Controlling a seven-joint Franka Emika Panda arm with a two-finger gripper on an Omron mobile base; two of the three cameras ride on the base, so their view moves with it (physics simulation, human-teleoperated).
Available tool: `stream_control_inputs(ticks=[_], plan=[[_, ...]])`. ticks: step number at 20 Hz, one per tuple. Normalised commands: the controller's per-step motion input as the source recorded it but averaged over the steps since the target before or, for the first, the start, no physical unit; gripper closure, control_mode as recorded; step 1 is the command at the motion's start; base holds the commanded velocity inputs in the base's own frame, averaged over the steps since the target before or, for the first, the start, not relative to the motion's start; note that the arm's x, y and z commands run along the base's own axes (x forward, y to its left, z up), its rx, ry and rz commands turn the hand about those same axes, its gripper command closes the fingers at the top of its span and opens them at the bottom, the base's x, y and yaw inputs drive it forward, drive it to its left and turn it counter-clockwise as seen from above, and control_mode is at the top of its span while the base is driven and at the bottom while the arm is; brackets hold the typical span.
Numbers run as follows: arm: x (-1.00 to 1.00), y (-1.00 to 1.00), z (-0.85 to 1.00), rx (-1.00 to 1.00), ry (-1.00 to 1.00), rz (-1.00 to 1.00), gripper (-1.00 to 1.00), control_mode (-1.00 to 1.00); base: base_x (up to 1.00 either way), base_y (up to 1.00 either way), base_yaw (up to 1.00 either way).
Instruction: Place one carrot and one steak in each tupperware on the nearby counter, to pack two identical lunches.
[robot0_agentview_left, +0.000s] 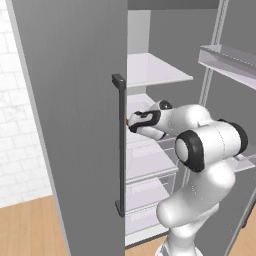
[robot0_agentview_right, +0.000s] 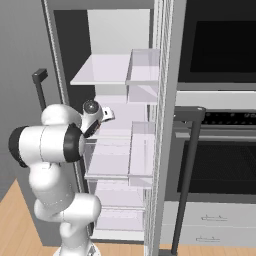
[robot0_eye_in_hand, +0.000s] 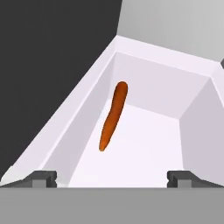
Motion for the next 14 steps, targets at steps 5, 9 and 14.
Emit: stream_control_inputs(ticks=[5,9,14], plan=[[0.51,0.03,-0.41,-0.03,0.00,-0.01,-1.00,-1.00,0.00,0.00,0.00],[0.53,0.03,-0.18,-0.03,0.00,-0.08,-1.00,-1.00,0.00,0.00,0.00],[0.38,-0.01,-0.47,-0.04,0.00,-0.02,-1.00,-1.00,0.00,0.00,0.00]])
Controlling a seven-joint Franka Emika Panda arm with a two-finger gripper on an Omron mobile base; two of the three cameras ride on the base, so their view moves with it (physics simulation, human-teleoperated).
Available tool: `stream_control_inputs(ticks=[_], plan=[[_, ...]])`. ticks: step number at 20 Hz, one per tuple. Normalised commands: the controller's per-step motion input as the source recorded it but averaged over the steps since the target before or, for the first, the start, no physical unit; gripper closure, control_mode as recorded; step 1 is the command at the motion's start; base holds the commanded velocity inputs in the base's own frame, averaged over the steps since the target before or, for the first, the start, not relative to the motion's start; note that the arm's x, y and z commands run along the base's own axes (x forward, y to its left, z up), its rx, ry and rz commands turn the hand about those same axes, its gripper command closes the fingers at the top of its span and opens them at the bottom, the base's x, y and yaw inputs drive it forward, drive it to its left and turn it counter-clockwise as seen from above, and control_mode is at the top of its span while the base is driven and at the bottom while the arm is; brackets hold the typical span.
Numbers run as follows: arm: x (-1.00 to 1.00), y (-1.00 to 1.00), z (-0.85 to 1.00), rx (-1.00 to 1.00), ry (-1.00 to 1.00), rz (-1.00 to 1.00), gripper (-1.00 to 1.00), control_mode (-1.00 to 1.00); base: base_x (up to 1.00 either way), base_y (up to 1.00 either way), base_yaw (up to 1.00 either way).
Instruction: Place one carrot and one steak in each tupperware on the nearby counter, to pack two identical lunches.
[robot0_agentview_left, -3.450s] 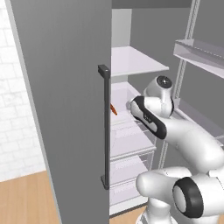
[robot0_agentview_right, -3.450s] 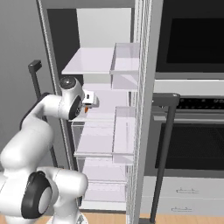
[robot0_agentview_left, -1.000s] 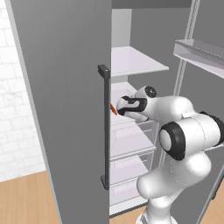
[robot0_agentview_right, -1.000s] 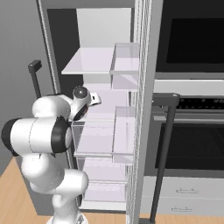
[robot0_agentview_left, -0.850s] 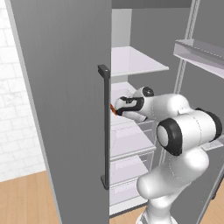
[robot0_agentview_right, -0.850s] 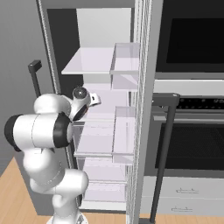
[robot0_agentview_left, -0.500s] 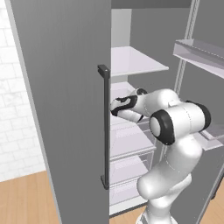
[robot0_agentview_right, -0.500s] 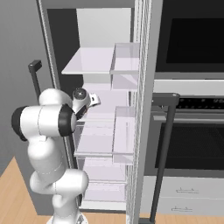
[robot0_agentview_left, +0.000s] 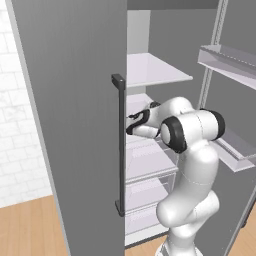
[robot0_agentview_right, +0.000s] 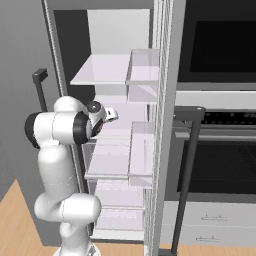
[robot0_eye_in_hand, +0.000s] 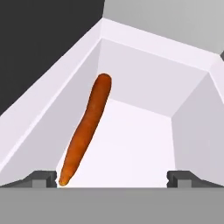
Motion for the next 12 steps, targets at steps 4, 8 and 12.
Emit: stream_control_inputs(ticks=[4,8,12], plan=[[0.00,-0.21,-0.21,0.00,0.00,0.00,-1.00,-1.00,0.00,0.00,0.00],[0.36,0.09,-0.01,0.00,0.00,-0.05,-1.00,-1.00,0.00,0.00,0.00],[0.52,0.33,-0.07,0.00,-0.02,-0.09,-1.00,-1.00,0.00,0.00,0.00]])
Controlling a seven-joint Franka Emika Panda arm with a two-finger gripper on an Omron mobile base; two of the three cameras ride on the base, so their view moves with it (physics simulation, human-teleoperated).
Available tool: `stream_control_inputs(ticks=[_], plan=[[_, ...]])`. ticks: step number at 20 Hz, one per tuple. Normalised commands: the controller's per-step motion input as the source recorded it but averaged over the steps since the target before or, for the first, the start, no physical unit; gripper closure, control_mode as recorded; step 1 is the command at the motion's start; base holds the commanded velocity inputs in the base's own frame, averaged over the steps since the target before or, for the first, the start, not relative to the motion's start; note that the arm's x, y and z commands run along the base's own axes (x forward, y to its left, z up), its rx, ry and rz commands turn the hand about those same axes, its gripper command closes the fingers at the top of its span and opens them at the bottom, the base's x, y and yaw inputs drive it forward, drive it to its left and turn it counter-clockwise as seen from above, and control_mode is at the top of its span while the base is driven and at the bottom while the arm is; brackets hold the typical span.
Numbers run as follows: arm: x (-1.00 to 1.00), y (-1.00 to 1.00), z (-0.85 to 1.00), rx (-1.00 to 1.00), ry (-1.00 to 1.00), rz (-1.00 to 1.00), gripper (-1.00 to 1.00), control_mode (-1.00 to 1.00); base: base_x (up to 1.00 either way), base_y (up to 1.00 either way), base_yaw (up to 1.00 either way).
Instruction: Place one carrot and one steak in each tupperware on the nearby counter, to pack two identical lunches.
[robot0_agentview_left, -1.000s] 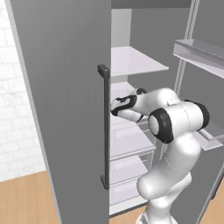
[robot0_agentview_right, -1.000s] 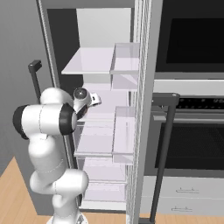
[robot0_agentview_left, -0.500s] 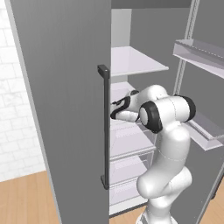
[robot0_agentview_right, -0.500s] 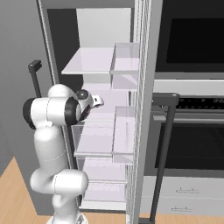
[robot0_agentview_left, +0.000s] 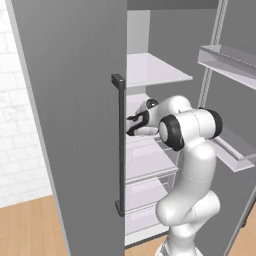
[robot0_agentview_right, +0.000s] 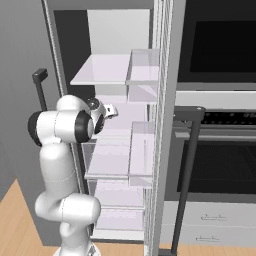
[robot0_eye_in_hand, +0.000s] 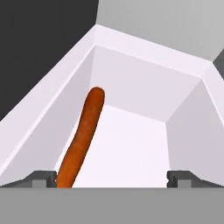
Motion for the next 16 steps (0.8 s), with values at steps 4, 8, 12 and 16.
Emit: stream_control_inputs(ticks=[4,8,12,16], plan=[[0.11,0.08,-0.47,0.00,0.00,-0.01,-1.00,-1.00,0.00,0.00,0.00],[0.00,-0.01,-0.84,-0.02,0.02,0.00,-1.00,-1.00,0.00,0.00,0.00],[0.01,-0.02,-0.24,0.00,0.05,0.00,-1.00,-1.00,0.00,0.00,0.00],[0.06,0.00,0.00,0.00,0.02,0.00,-1.00,-1.00,0.00,0.00,0.00]])
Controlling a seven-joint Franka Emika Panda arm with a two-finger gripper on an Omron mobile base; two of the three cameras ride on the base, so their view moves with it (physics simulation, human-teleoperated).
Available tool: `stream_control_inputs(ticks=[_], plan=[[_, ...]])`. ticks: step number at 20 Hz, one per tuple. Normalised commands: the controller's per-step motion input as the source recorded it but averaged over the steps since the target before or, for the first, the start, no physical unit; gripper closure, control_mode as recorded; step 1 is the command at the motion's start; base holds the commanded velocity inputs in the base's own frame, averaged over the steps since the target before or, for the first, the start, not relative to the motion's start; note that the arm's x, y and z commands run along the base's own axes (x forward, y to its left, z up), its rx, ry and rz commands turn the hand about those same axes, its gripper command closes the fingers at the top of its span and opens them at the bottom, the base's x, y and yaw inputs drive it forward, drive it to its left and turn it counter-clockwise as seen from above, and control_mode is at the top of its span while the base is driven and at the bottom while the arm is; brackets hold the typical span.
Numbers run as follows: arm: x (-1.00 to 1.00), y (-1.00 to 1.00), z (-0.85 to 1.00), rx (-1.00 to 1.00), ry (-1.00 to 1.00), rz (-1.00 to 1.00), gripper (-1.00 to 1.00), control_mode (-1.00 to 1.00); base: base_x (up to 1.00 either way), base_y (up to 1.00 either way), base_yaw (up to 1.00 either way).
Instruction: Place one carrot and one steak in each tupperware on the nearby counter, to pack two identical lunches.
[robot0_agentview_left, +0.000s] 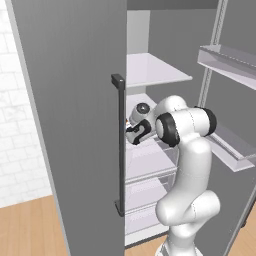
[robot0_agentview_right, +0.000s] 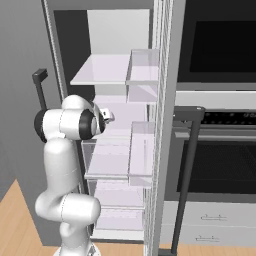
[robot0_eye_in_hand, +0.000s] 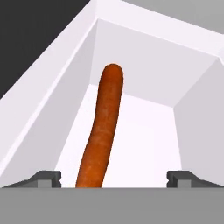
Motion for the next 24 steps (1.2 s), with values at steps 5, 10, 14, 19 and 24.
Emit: stream_control_inputs(ticks=[5,10,14,19,24], plan=[[0.23,0.00,-0.04,0.00,0.09,0.00,-1.00,-1.00,0.00,0.00,0.00],[0.23,0.00,-0.20,0.00,0.04,0.00,-1.00,-1.00,0.00,0.00,0.00],[0.42,-0.14,-0.48,-0.01,0.00,0.00,-1.00,-1.00,0.00,0.00,0.00],[0.17,-0.01,-0.30,-0.01,0.01,0.00,1.00,-1.00,0.00,0.00,0.00],[0.00,-0.18,-0.76,-0.03,0.07,0.00,1.00,-1.00,0.00,0.00,0.00]])
